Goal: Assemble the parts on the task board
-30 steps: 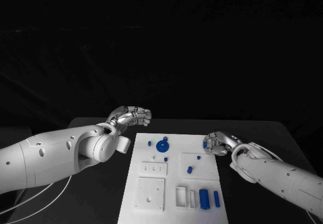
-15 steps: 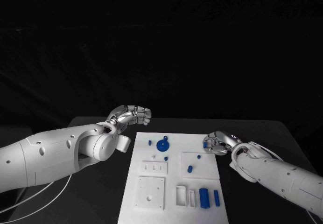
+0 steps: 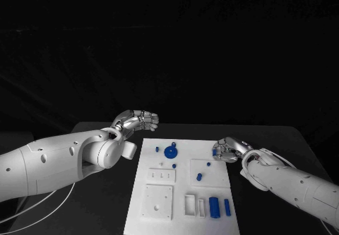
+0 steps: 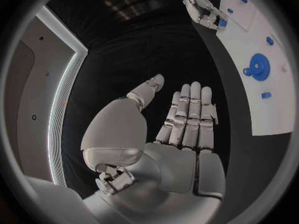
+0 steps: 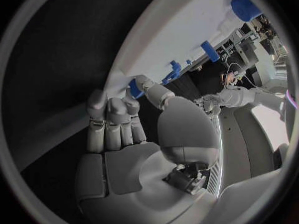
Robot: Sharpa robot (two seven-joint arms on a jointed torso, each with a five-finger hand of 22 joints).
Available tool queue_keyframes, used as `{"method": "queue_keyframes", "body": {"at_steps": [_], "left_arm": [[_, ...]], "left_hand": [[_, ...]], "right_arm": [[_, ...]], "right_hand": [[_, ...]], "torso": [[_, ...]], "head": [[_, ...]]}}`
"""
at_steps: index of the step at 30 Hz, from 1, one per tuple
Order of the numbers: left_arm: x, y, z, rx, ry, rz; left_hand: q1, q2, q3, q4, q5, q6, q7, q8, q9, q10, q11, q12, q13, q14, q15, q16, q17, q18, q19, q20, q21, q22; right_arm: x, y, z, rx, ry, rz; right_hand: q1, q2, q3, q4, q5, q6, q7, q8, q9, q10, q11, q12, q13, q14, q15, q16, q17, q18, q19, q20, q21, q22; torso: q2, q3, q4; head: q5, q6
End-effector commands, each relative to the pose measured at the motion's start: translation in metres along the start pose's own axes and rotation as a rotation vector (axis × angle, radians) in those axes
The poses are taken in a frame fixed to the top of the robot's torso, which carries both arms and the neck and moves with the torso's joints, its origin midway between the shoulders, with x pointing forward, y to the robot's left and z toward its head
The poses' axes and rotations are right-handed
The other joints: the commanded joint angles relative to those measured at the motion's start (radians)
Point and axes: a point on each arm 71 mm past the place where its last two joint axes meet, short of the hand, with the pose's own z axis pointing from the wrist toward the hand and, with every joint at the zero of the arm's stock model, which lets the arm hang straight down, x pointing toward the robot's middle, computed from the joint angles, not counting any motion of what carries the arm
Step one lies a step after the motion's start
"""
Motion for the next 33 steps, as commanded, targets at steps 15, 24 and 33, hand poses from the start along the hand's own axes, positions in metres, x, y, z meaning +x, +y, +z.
{"method": "queue_keyframes", "body": {"at_steps": [15,24,33], "left_arm": [[0.009,0.006,0.003,-0.087,0.125,0.084],[0.014,0.016,0.007,-0.212,0.153,0.169],[0.029,0.028,0.013,-0.352,0.240,0.270]], "left_hand": [[-0.079,0.009,-0.028,0.039,-0.022,0.093,-0.035,0.035,0.017,0.128,-0.060,0.054,0.037,0.089,-0.039,0.055,0.040,0.025,0.062,-0.037,0.052,0.024],[-0.109,0.007,-0.041,0.056,-0.048,0.099,-0.034,0.009,0.004,0.185,-0.089,0.080,0.088,0.146,-0.085,0.143,0.111,0.016,0.114,-0.083,0.118,0.025],[-0.185,-0.025,-0.067,0.128,-0.100,0.121,-0.052,-0.007,-0.004,0.240,-0.121,0.155,0.183,0.174,-0.131,0.275,0.190,0.011,0.148,-0.132,0.216,0.026]], "right_arm": [[-0.030,0.020,0.010,-0.018,-0.028,-0.043],[-0.039,0.046,0.017,-0.049,0.013,-0.095],[-0.033,0.097,0.015,-0.086,0.038,-0.184]], "right_hand": [[-0.044,0.005,0.000,0.001,0.061,0.057,0.010,0.014,0.023,0.011,-0.018,0.005,-0.001,0.001,-0.020,0.000,0.010,0.075,0.016,-0.012,0.012,0.016],[-0.059,0.002,-0.008,0.006,0.061,0.057,0.010,0.013,0.026,0.011,-0.019,0.005,0.000,0.002,-0.021,0.001,0.012,0.075,0.019,-0.014,0.012,0.015],[-0.052,-0.018,0.006,0.013,0.040,0.060,0.007,0.012,0.030,0.013,-0.021,0.006,0.001,0.003,-0.024,0.000,0.015,0.075,0.025,-0.020,0.011,0.013]], "torso": [[-0.004,-0.0016,-0.0020],[-0.014,0.0003,-0.0110],[-0.042,0.0002,-0.0201]], "head": [[-0.003,0.009],[-0.001,0.021],[0.016,0.021]]}}
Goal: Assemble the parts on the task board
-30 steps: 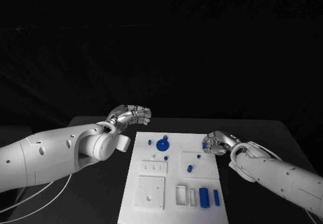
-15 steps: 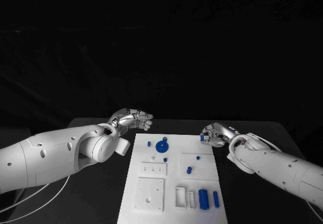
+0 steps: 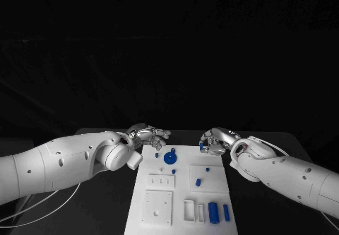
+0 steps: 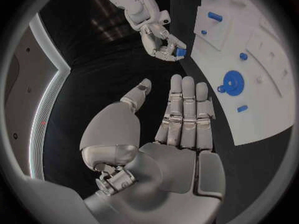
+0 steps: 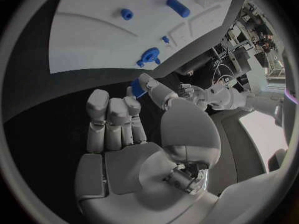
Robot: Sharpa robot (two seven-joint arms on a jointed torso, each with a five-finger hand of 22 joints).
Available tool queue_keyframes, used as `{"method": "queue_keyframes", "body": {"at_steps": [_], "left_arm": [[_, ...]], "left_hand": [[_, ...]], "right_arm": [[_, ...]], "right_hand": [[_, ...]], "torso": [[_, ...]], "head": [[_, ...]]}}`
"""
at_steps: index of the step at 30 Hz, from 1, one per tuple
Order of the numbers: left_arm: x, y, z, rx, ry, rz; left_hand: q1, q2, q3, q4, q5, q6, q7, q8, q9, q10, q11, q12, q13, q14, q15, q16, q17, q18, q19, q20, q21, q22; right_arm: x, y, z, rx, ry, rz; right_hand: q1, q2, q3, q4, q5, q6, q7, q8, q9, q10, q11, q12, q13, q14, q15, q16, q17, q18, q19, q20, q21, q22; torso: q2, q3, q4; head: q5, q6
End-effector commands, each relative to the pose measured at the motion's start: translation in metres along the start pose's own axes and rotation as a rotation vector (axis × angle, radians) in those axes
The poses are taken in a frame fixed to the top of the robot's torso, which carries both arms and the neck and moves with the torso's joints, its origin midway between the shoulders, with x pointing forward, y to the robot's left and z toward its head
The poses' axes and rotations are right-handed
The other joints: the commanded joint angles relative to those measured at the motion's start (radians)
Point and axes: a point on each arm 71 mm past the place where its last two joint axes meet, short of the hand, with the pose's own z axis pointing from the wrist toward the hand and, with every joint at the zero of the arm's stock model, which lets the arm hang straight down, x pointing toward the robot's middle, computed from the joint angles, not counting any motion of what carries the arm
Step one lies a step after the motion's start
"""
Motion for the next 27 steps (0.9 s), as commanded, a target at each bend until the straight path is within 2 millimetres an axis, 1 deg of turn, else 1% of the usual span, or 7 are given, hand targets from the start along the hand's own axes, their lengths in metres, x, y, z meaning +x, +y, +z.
{"method": "queue_keyframes", "body": {"at_steps": [1,7,9,12,17,20,27], "left_arm": [[0.010,0.006,0.003,-0.113,0.083,0.110],[0.024,0.012,0.008,-0.153,0.100,0.129],[0.028,0.012,0.010,-0.155,0.106,0.129],[0.034,0.012,0.012,-0.162,0.113,0.138],[0.042,0.013,0.012,-0.171,0.140,0.162],[0.045,0.014,0.012,-0.173,0.147,0.166],[0.048,0.013,0.013,-0.174,0.141,0.180]], "left_hand": [[-0.029,-0.012,-0.009,0.026,-0.011,0.008,-0.004,-0.005,-0.001,0.011,-0.004,0.027,0.028,0.001,-0.015,0.034,0.019,-0.009,0.001,-0.015,0.025,0.026],[-0.054,-0.047,0.004,0.084,-0.012,0.001,0.000,-0.015,-0.001,-0.031,0.001,0.048,0.067,-0.033,-0.012,0.053,0.028,-0.014,-0.027,-0.017,0.040,0.022],[-0.047,-0.051,0.010,0.090,-0.011,-0.001,0.007,-0.016,0.000,-0.075,0.011,0.033,0.068,-0.069,0.002,0.033,0.018,-0.019,-0.059,-0.006,0.028,0.018],[-0.030,-0.052,0.022,0.088,-0.011,-0.004,0.015,-0.016,0.003,-0.172,0.050,-0.019,0.048,-0.159,0.047,-0.032,-0.018,-0.030,-0.138,0.036,-0.019,0.004],[-0.018,-0.051,0.025,0.085,-0.011,-0.001,0.015,-0.013,0.006,-0.163,0.049,-0.016,0.049,-0.151,0.055,-0.037,-0.027,-0.023,-0.143,0.045,-0.023,0.003],[-0.017,-0.048,0.023,0.085,-0.011,0.004,0.013,-0.010,0.007,-0.159,0.047,-0.014,0.050,-0.148,0.056,-0.038,-0.030,-0.020,-0.142,0.047,-0.023,0.003],[-0.022,-0.039,0.017,0.091,-0.010,0.018,0.006,-0.003,0.012,-0.146,0.040,-0.008,0.053,-0.139,0.056,-0.038,-0.037,-0.015,-0.139,0.049,-0.023,0.004]], "right_arm": [[0.002,0.011,0.001,0.033,0.036,-0.085],[0.008,0.046,0.005,-0.019,0.042,-0.094],[0.011,0.057,0.007,-0.044,0.054,-0.097],[0.014,0.069,0.010,-0.067,0.059,-0.094],[0.017,0.084,0.012,-0.098,0.056,-0.086],[0.018,0.090,0.014,-0.110,0.058,-0.080],[0.021,0.098,0.014,-0.124,0.064,-0.077]], "right_hand": [[0.008,-0.016,0.015,0.012,-0.013,0.038,0.030,0.001,0.009,0.002,-0.008,0.006,0.001,0.000,-0.006,0.000,0.002,0.067,0.005,-0.004,0.002,0.012],[0.006,-0.026,0.031,0.028,-0.020,0.038,0.030,-0.001,0.011,0.004,-0.008,0.005,0.002,0.002,-0.006,0.000,0.003,0.067,0.010,-0.005,0.002,0.011],[0.005,-0.027,0.033,0.031,-0.022,0.038,0.030,-0.001,0.012,0.004,-0.008,0.005,0.002,0.002,-0.006,0.000,0.004,0.067,0.011,-0.005,0.002,0.011],[0.007,-0.028,0.036,0.032,-0.022,0.038,0.030,-0.002,0.012,0.005,-0.008,0.005,0.002,0.003,-0.006,0.000,0.004,0.067,0.011,-0.006,0.002,0.011],[0.004,-0.032,0.041,0.040,-0.014,0.037,0.031,-0.003,0.013,0.005,-0.008,0.005,0.002,0.003,-0.005,0.000,0.004,0.067,0.012,-0.005,0.002,0.011],[0.003,-0.034,0.045,0.044,-0.003,0.037,0.031,-0.004,0.014,0.005,-0.008,0.005,0.002,0.003,-0.005,-0.001,0.005,0.067,0.013,-0.005,0.002,0.012],[0.002,-0.034,0.046,0.046,0.003,0.037,0.031,-0.004,0.015,0.005,-0.008,0.005,0.002,0.004,-0.005,-0.001,0.005,0.067,0.014,-0.005,0.002,0.012]], "torso": [[-0.018,0.0000,-0.0061],[-0.033,0.0015,-0.0122],[-0.037,0.0023,-0.0124],[-0.040,0.0020,-0.0108],[-0.043,0.0015,-0.0091],[-0.045,0.0015,-0.0083],[-0.042,0.0006,-0.0114]], "head": [[0.005,0.002],[0.018,-0.006],[0.024,-0.009],[0.041,-0.010],[0.035,-0.015],[0.040,-0.015],[0.040,-0.011]]}}
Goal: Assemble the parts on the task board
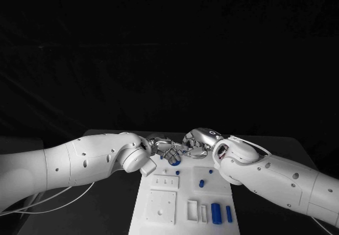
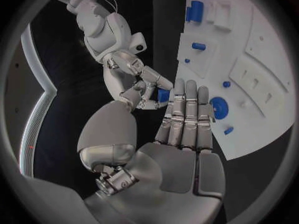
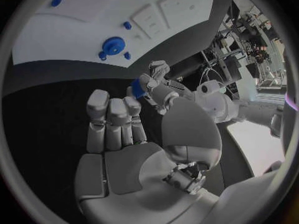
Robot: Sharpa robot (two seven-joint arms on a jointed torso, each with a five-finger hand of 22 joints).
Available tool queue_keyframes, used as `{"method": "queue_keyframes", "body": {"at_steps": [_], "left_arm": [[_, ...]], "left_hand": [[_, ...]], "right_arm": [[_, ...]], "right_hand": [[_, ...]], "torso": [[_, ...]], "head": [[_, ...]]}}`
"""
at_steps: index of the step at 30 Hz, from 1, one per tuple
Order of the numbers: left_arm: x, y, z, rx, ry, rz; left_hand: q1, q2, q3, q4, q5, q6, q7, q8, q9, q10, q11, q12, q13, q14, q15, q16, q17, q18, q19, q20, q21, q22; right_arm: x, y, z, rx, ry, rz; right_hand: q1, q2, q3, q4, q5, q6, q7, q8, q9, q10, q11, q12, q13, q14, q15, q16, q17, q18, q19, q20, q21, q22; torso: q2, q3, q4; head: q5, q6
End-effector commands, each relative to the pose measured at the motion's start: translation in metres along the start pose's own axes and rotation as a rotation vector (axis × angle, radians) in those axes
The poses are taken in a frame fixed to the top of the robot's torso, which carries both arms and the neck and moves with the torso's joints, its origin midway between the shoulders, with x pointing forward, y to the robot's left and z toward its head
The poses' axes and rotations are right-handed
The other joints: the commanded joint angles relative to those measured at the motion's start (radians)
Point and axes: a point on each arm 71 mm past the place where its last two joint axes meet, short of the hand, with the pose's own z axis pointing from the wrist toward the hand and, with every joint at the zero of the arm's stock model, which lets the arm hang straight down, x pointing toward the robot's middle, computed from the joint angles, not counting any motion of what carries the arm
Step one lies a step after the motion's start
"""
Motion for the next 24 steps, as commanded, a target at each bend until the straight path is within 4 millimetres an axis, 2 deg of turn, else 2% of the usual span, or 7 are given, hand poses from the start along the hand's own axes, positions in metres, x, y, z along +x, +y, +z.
{"method": "queue_keyframes", "body": {"at_steps": [1,4,19,20,21,22,24], "left_arm": [[0.003,-0.002,0.001,-0.003,0.008,0.026],[0.003,-0.002,0.001,-0.001,0.007,0.026],[-0.004,0.001,-0.001,-0.005,-0.023,0.018],[-0.005,0.001,-0.001,-0.005,-0.028,0.017],[-0.005,0.001,-0.001,-0.002,-0.030,0.015],[-0.005,0.001,-0.001,-0.001,-0.031,0.014],[-0.005,0.001,-0.001,0.000,-0.030,0.014]], "left_hand": [[0.002,0.011,-0.003,0.004,-0.003,0.007,0.002,0.002,0.000,0.007,0.002,0.003,0.001,0.006,0.000,-0.003,-0.001,0.008,0.004,0.006,-0.002,0.004],[0.001,0.011,-0.003,0.004,-0.003,0.008,0.002,0.003,0.000,0.008,0.002,0.004,0.001,0.006,-0.001,-0.003,-0.001,0.009,0.004,0.006,-0.002,0.004],[0.000,0.041,-0.008,0.011,0.000,0.016,-0.002,0.004,0.001,0.016,-0.002,0.006,0.002,0.017,-0.004,0.001,-0.008,0.012,0.011,0.004,0.000,0.005],[0.001,0.045,-0.009,0.011,0.000,0.017,-0.003,0.005,0.002,0.018,-0.003,0.007,0.003,0.019,-0.005,0.002,-0.008,0.012,0.012,0.003,0.000,0.006],[0.002,0.048,-0.010,0.010,0.001,0.020,-0.004,0.006,0.002,0.020,-0.004,0.008,0.003,0.021,-0.006,0.003,-0.009,0.013,0.013,0.003,0.001,0.006],[0.003,0.051,-0.010,0.009,0.003,0.021,-0.005,0.006,0.002,0.022,-0.005,0.009,0.004,0.022,-0.006,0.004,-0.009,0.013,0.014,0.002,0.001,0.006],[0.007,0.053,-0.012,0.006,0.009,0.029,-0.008,0.009,0.004,0.026,-0.007,0.012,0.005,0.025,-0.008,0.007,-0.011,0.013,0.016,0.001,0.003,0.008]], "right_arm": [[0.002,0.004,0.000,-0.008,0.016,-0.016],[0.002,0.007,0.000,-0.014,0.021,-0.018],[0.005,0.015,-0.001,-0.033,0.041,-0.019],[0.006,0.015,-0.001,-0.032,0.043,-0.020],[0.006,0.015,-0.001,-0.032,0.043,-0.021],[0.006,0.015,-0.001,-0.031,0.043,-0.021],[0.006,0.015,-0.001,-0.030,0.043,-0.021]], "right_hand": [[-0.001,-0.010,0.003,0.004,0.006,0.035,0.033,0.006,0.002,0.001,-0.004,0.005,0.001,0.003,-0.006,-0.001,0.001,0.067,0.006,-0.004,0.002,0.012],[-0.001,-0.010,0.003,0.004,0.006,0.035,0.033,0.006,0.002,0.001,-0.004,0.005,0.001,0.003,-0.006,-0.001,0.001,0.067,0.006,-0.004,0.002,0.012],[-0.002,-0.011,0.003,0.005,0.018,0.035,0.033,0.005,0.004,0.001,-0.004,0.004,0.002,0.003,-0.005,-0.002,0.002,0.067,0.006,-0.005,0.003,0.012],[-0.002,-0.011,0.003,0.005,0.018,0.035,0.033,0.005,0.004,0.001,-0.004,0.004,0.002,0.003,-0.005,-0.002,0.002,0.067,0.006,-0.005,0.003,0.012],[-0.002,-0.011,0.003,0.005,0.018,0.035,0.033,0.005,0.004,0.001,-0.004,0.004,0.002,0.003,-0.005,-0.002,0.002,0.067,0.006,-0.005,0.003,0.012],[-0.002,-0.011,0.003,0.005,0.019,0.035,0.033,0.005,0.004,0.001,-0.004,0.004,0.002,0.003,-0.005,-0.002,0.002,0.067,0.006,-0.005,0.003,0.012],[-0.002,-0.011,0.003,0.005,0.020,0.035,0.033,0.005,0.005,0.001,-0.004,0.004,0.002,0.003,-0.005,-0.002,0.002,0.067,0.006,-0.005,0.003,0.012]], "torso": [[0.001,-0.0008,-0.0017],[0.001,-0.0006,-0.0019],[0.002,-0.0026,-0.0017],[0.003,-0.0035,0.0019],[0.007,-0.0072,0.0167],[0.008,-0.0084,0.0204],[0.007,-0.0090,0.0203]], "head": [[0.000,0.002],[0.000,0.003],[-0.003,0.001],[-0.005,0.002],[-0.021,0.007],[-0.025,0.009],[-0.026,0.009]]}}
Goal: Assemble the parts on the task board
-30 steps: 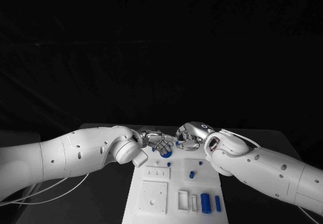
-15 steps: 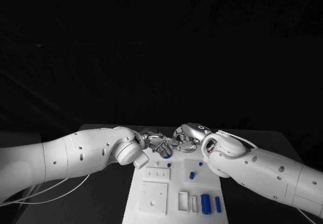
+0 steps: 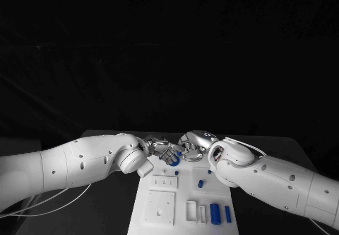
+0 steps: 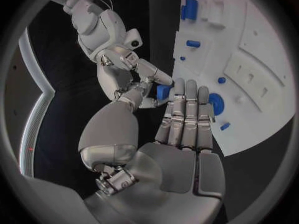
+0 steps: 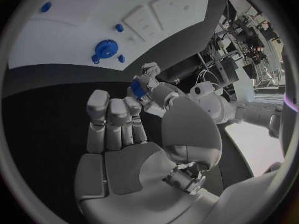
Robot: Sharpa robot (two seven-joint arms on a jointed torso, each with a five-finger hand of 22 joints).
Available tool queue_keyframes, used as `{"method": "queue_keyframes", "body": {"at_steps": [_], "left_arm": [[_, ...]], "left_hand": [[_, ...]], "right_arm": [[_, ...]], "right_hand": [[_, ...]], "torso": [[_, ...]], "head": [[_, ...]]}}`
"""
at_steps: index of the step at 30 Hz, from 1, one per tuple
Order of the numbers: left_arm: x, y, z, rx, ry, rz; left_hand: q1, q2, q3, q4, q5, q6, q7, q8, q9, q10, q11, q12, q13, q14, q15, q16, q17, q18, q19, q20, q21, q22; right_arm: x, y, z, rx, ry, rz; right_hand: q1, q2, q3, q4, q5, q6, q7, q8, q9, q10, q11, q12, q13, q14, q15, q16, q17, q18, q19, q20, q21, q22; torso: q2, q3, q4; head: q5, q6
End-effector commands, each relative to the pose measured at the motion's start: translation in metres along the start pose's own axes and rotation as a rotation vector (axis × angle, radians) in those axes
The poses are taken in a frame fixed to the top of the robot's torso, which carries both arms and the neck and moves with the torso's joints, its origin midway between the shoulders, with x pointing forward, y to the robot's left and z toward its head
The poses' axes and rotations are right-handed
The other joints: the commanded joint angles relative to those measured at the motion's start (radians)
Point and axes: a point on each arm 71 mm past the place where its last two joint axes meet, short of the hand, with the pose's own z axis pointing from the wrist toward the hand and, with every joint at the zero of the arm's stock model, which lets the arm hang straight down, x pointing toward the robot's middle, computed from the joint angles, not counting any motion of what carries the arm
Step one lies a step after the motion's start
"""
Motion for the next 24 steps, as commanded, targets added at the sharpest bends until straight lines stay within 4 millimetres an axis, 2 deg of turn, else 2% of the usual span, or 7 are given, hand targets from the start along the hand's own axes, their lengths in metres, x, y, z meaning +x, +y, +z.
{"method": "queue_keyframes", "body": {"at_steps": [1,6,10,14,17,21,24], "left_arm": [[0.0000,-0.0018,-0.0002,0.013,-0.010,-0.002],[0.0015,-0.0025,0.0006,0.012,-0.004,-0.003],[0.0013,-0.0024,0.0005,0.011,-0.007,-0.004],[0.0001,-0.0020,0.0003,0.011,-0.014,-0.006],[-0.0008,-0.0017,0.0004,0.011,-0.018,-0.007],[-0.0011,-0.0019,0.0005,0.013,-0.020,-0.009],[-0.0011,-0.0020,0.0005,0.014,-0.021,-0.009]], "left_hand": [[0.004,0.011,-0.005,-0.004,0.010,0.013,-0.004,0.008,0.004,0.007,-0.001,0.009,0.002,0.009,0.002,0.009,-0.002,0.013,0.008,0.002,0.003,0.008],[0.008,0.017,-0.007,-0.008,0.017,0.021,-0.007,0.010,0.005,0.012,-0.004,0.014,0.005,0.013,-0.001,0.015,-0.002,0.012,0.010,0.000,0.004,0.009],[0.020,0.033,-0.007,-0.022,0.024,0.028,-0.010,0.011,0.005,0.016,-0.006,0.020,0.008,0.016,-0.003,0.022,-0.003,0.011,0.011,-0.002,0.005,0.010],[0.041,0.068,-0.005,-0.051,0.039,0.038,-0.013,0.013,0.007,0.022,-0.010,0.028,0.013,0.020,-0.006,0.033,-0.004,0.007,0.013,-0.005,0.007,0.012],[0.050,0.101,-0.004,-0.078,0.074,0.044,-0.015,0.013,0.008,0.025,-0.012,0.033,0.016,0.020,-0.008,0.041,-0.006,0.004,0.015,-0.007,0.007,0.013],[0.058,0.131,0.000,-0.113,0.091,0.053,-0.018,0.014,0.010,0.030,-0.015,0.038,0.019,0.018,-0.008,0.046,-0.010,0.001,0.015,-0.008,0.007,0.013],[0.058,0.140,0.004,-0.123,0.094,0.057,-0.019,0.014,0.010,0.032,-0.016,0.040,0.020,0.018,-0.008,0.048,-0.012,0.000,0.015,-0.008,0.007,0.013]], "right_arm": [[0.0023,0.0022,0.0004,-0.006,0.021,-0.016],[0.0027,0.0040,0.0006,-0.010,0.023,-0.015],[0.0030,0.0048,0.0009,-0.011,0.026,-0.015],[0.0033,0.0050,0.0007,-0.012,0.029,-0.016],[0.0035,0.0054,0.0006,-0.013,0.031,-0.016],[0.0039,0.0059,0.0006,-0.014,0.034,-0.016],[0.0042,0.0059,0.0006,-0.014,0.036,-0.016]], "right_hand": [[-0.001,-0.009,0.004,0.005,0.006,0.036,0.031,0.003,-0.001,0.001,-0.004,0.004,0.001,0.002,-0.007,-0.002,0.001,0.067,0.001,-0.003,0.003,0.013],[0.000,-0.008,0.004,0.005,0.008,0.036,0.031,0.002,0.000,0.001,-0.004,0.004,0.001,0.002,-0.007,-0.002,0.001,0.067,0.001,-0.003,0.003,0.013],[-0.001,-0.009,0.004,0.005,0.008,0.036,0.031,0.002,0.000,0.001,-0.004,0.004,0.001,0.002,-0.007,-0.002,0.001,0.067,0.001,-0.003,0.003,0.013],[-0.001,-0.009,0.004,0.005,0.009,0.036,0.031,0.002,0.000,0.001,-0.004,0.004,0.001,0.002,-0.007,-0.002,0.001,0.067,0.001,-0.003,0.003,0.013],[-0.001,-0.009,0.004,0.005,0.009,0.036,0.031,0.002,0.000,0.001,-0.004,0.004,0.001,0.002,-0.007,-0.002,0.001,0.067,0.001,-0.003,0.003,0.013],[-0.001,-0.009,0.004,0.005,0.010,0.036,0.031,0.002,0.000,0.001,-0.004,0.004,0.001,0.002,-0.007,-0.003,0.001,0.067,0.001,-0.003,0.003,0.013],[-0.001,-0.009,0.004,0.005,0.010,0.036,0.031,0.002,0.000,0.001,-0.004,0.004,0.001,0.002,-0.007,-0.003,0.001,0.067,0.001,-0.003,0.003,0.013]], "torso": [[0.003,-0.0042,0.0118],[0.004,-0.0043,0.0115],[0.004,-0.0038,0.0114],[0.004,-0.0037,0.0118],[0.004,-0.0037,0.0121],[0.004,-0.0036,0.0116],[0.004,-0.0033,0.0108]], "head": [[-0.010,0.004],[-0.009,0.005],[-0.009,0.004],[-0.008,0.003],[-0.007,0.003],[-0.007,0.003],[-0.006,0.004]]}}
